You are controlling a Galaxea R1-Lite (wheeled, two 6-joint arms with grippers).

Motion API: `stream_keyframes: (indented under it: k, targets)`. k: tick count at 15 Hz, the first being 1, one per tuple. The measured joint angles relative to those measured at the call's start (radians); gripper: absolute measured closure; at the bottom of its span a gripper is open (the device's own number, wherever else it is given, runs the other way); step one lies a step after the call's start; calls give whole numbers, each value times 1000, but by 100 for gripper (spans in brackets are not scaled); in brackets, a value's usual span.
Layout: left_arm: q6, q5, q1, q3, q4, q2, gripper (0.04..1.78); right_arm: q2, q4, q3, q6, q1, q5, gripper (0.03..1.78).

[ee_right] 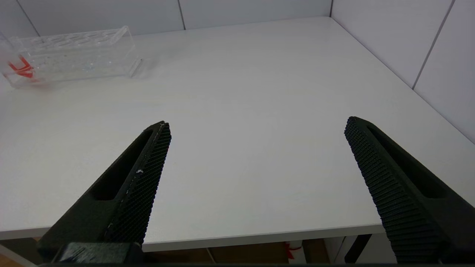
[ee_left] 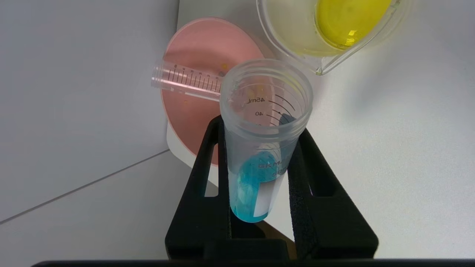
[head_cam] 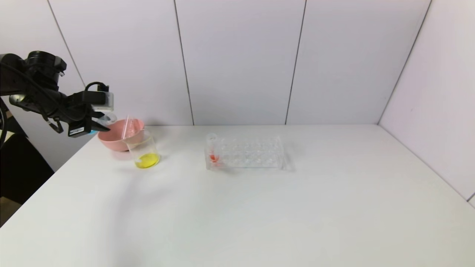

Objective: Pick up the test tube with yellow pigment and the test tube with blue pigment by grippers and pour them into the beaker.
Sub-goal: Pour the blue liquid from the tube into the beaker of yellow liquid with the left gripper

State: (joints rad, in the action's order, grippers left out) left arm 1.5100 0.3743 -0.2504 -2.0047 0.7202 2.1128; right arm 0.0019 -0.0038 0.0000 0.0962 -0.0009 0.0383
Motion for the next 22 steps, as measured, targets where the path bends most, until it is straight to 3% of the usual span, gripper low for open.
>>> stream_keyframes:
  k: [16, 22]
  targets:
    - [2, -197, 57, 0, -1, 26, 136, 0, 0, 0, 0, 0, 0, 10]
    - [3, -217, 73, 0, 10, 38, 136, 0, 0, 0, 0, 0, 0, 10]
